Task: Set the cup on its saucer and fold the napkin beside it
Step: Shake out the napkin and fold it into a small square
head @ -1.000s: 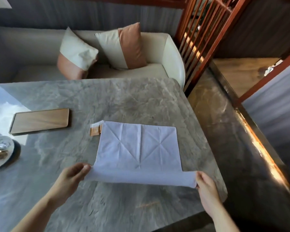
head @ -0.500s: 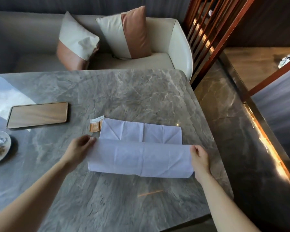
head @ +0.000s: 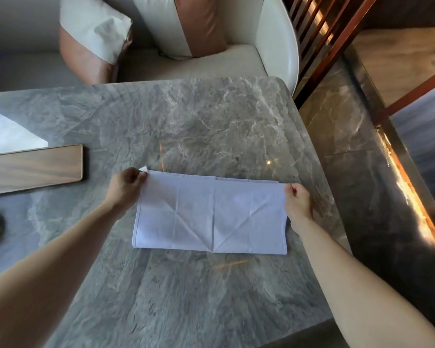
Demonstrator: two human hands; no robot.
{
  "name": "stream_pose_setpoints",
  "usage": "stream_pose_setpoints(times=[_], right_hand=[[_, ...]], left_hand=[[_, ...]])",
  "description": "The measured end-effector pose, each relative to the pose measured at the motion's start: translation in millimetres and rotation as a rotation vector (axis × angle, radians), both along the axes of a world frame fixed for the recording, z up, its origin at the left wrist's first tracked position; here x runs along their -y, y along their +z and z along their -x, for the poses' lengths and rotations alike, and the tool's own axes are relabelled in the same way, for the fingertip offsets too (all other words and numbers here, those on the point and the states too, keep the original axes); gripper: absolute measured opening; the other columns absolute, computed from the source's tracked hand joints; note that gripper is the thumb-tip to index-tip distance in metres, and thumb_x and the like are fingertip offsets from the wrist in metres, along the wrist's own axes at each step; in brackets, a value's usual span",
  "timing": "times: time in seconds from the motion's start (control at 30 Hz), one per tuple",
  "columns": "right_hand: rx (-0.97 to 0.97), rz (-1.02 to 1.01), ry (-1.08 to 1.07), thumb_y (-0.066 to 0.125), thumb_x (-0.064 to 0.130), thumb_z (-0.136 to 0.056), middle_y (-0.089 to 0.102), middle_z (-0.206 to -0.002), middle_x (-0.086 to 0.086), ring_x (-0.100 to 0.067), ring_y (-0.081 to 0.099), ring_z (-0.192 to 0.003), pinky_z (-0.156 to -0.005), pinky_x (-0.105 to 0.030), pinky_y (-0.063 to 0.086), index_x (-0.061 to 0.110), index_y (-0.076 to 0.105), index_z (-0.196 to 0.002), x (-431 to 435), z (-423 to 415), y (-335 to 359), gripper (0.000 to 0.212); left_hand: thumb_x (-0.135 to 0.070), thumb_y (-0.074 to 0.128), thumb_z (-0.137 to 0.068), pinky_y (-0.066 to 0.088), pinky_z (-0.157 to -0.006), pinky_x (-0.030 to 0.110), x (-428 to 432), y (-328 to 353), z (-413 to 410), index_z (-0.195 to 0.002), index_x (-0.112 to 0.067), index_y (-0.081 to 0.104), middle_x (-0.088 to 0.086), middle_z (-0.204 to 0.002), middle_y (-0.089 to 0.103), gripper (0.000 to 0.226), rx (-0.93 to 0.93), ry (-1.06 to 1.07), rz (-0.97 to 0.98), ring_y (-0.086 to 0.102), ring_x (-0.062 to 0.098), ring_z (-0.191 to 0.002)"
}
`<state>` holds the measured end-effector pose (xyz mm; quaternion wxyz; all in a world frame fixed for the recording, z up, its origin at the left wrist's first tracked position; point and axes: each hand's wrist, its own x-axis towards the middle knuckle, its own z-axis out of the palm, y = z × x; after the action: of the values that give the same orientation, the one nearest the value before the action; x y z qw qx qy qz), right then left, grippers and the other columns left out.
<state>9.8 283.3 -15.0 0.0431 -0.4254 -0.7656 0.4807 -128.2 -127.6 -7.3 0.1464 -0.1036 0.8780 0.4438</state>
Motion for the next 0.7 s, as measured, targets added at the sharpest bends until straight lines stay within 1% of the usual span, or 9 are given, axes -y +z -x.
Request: stream_pose_setpoints(times=[0.17,0.27,0.3,0.37,0.43,0.5,0.6,0.63,0.7], right_hand=[[0.017,-0.028,0.023,0.049,0.024,-0.099,0.049,-0.072,-0.005,-0.015,0.043,-0.067,-0.062,-0.031,0.037,-0.002,0.056,-0.087,-6,14,-12,0.030],[0.021,-0.036,0.026,0.050,0.025,-0.099,0.051,-0.072,-0.003,-0.014,0.044,-0.066,-0.062,-0.030,0.039,0.001,0.057,-0.085,-7,20,-19,0.028],[0.023,-0.036,0.028,0.050,0.025,-0.099,0.052,-0.073,-0.003,-0.015,0.045,-0.068,-0.063,-0.031,0.040,0.003,0.057,-0.085,-8,21,-21,0.027],[0.034,-0.040,0.030,0.050,0.025,-0.099,0.056,-0.077,-0.005,-0.017,0.050,-0.072,-0.066,-0.034,0.044,0.005,0.059,-0.087,-10,22,-23,0.024],[0.059,-0.069,0.030,0.052,0.024,-0.098,0.064,-0.092,-0.010,-0.022,0.059,-0.082,-0.076,-0.041,0.051,0.007,0.060,-0.095,-11,21,-24,0.019],[0.084,-0.214,0.049,0.054,0.020,-0.096,0.061,-0.107,-0.015,-0.031,0.061,-0.095,-0.084,-0.046,0.053,0.007,0.059,-0.103,-6,14,-22,0.016],[0.048,-0.578,0.189,0.058,0.014,-0.090,0.053,-0.112,-0.018,-0.039,0.055,-0.098,-0.081,-0.048,0.050,0.008,0.056,-0.109,18,-4,-21,0.020],[0.028,-0.649,0.278,0.060,0.013,-0.088,0.053,-0.114,-0.018,-0.039,0.054,-0.100,-0.082,-0.048,0.049,0.008,0.056,-0.113,33,-11,-22,0.026],[0.002,-0.674,0.473,0.061,0.013,-0.084,0.053,-0.128,-0.016,-0.037,0.051,-0.116,-0.093,-0.047,0.044,0.008,0.055,-0.126,72,-22,-25,0.042]], left_hand=[[-0.027,0.062,-0.098,0.043,-0.057,0.038,-6,-5,10,-0.083,-0.003,0.066,0.019,-0.074,0.064,0.028,-0.044,-0.029,0.120,0.053,0.026,-0.064],[-0.025,0.062,-0.098,0.050,-0.062,0.045,-8,-8,14,-0.085,-0.003,0.068,0.023,-0.078,0.068,0.026,-0.071,-0.046,0.188,0.061,0.036,-0.068],[-0.025,0.062,-0.097,0.050,-0.063,0.045,-8,-9,16,-0.086,-0.003,0.069,0.023,-0.079,0.069,0.025,-0.077,-0.057,0.205,0.063,0.039,-0.072],[-0.023,0.064,-0.096,0.047,-0.066,0.041,-9,-11,19,-0.089,-0.004,0.070,0.021,-0.083,0.070,0.021,-0.085,-0.074,0.231,0.064,0.038,-0.077],[-0.022,0.065,-0.095,0.043,-0.067,0.035,-8,-12,21,-0.096,-0.008,0.072,0.016,-0.088,0.072,0.017,-0.094,-0.072,0.250,0.063,0.032,-0.079],[-0.023,0.063,-0.095,0.043,-0.072,0.034,-7,-11,17,-0.107,-0.010,0.070,0.012,-0.094,0.072,0.019,-0.141,-0.057,0.284,0.064,0.031,-0.085],[-0.025,0.058,-0.094,0.048,-0.087,0.044,-16,-10,-11,-0.118,-0.009,0.061,0.018,-0.112,0.063,0.029,-0.319,-0.097,0.370,0.059,0.039,-0.102],[-0.029,0.056,-0.094,0.047,-0.092,0.048,-27,-10,-28,-0.121,-0.008,0.058,0.020,-0.118,0.060,0.034,-0.372,-0.151,0.381,0.056,0.041,-0.107],[-0.035,0.052,-0.095,0.043,-0.103,0.049,-56,-13,-66,-0.131,-0.004,0.055,0.021,-0.132,0.057,0.048,-0.413,-0.314,0.362,0.053,0.042,-0.121]])
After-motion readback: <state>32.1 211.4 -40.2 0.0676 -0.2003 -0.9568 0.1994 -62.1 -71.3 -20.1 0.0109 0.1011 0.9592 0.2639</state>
